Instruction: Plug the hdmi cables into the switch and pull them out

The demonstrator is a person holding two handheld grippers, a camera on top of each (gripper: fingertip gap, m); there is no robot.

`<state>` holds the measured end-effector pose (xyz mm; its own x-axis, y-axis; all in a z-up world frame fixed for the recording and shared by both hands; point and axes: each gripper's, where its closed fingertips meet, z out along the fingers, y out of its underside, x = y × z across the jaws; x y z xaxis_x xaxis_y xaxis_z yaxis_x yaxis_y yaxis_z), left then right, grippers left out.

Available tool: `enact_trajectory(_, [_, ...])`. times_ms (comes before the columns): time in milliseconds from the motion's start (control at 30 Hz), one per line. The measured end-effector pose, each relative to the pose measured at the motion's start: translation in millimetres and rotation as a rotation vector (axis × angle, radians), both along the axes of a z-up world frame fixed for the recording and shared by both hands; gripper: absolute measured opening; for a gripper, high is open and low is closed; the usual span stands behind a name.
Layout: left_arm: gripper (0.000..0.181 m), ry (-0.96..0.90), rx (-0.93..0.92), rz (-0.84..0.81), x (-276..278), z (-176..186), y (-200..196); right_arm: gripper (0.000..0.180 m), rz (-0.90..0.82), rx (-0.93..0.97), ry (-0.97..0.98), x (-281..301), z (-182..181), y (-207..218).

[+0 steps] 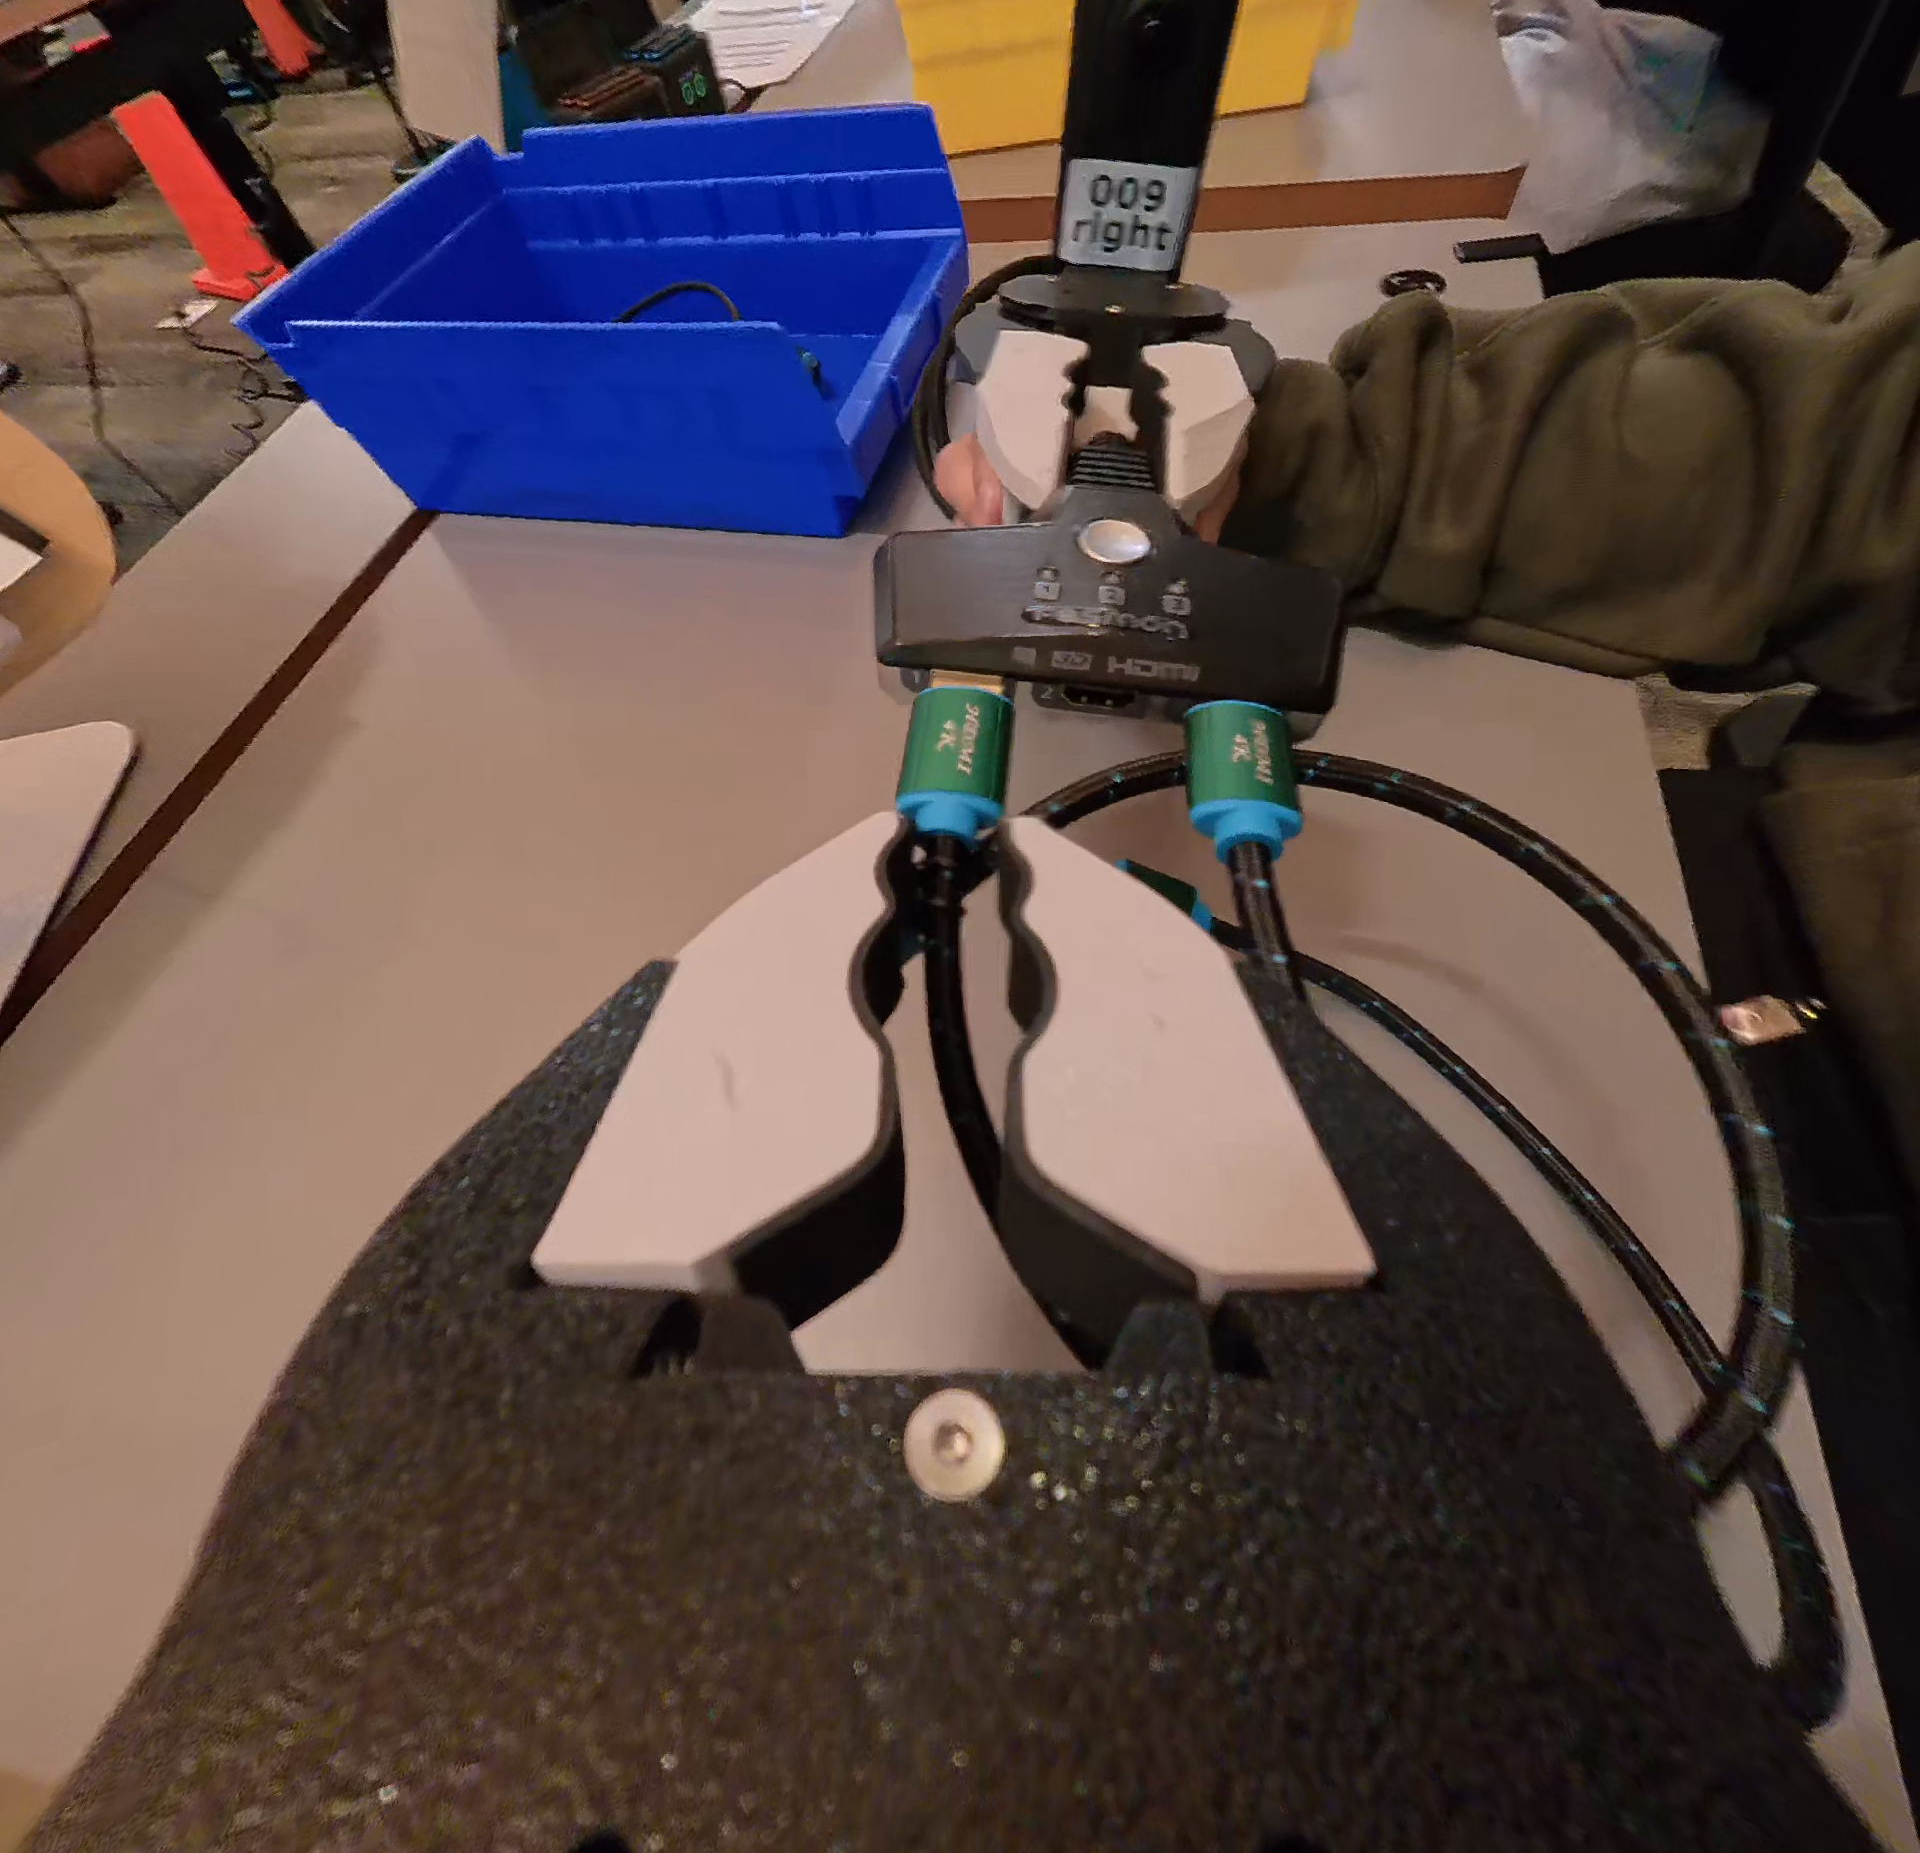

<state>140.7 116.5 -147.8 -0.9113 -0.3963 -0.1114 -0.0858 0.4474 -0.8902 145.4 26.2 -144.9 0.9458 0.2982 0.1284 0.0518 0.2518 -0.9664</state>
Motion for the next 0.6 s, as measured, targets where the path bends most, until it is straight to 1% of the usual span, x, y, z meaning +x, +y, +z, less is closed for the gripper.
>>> enact_trajectory(33, [0.026, 0.014, 0.009, -0.024, -4, -1, -1, 0.022, 0.000, 0.000, -0.001, 0, 0, 0])
enact_trajectory(100, [0.027, 0.001, 0.030, 0.000, -1, 0, 0, 0.022, -0.001, -0.002, -0.001, 0, 0, 0])
enact_trajectory(133, [0.022, -0.031, 0.043, 0.026, 3, 2, 1, 0.022, 0.000, -0.003, -0.002, 0, 0, 0])
enact_trajectory(200, [0.020, -0.044, 0.044, 0.028, 4, 4, -2, 0.022, -0.001, -0.004, -0.002, 0, 0, 1])
enact_trajectory(300, [0.026, 0.015, 0.088, 0.029, 4, -5, -5, 0.022, -0.004, -0.010, -0.005, 0, -1, 1])
enact_trajectory(367, [0.020, 0.012, 0.096, 0.043, 6, -7, -4, 0.022, -0.001, -0.015, -0.013, -2, -2, 2])
enact_trajectory(467, [0.020, 0.083, 0.075, 0.044, 5, -12, -4, 0.022, 0.002, -0.017, -0.016, -2, -2, 2])
enact_trajectory(600, [0.020, 0.144, 0.091, 0.037, 3, -21, -6, 0.022, 0.011, -0.020, -0.027, -5, -3, 2])
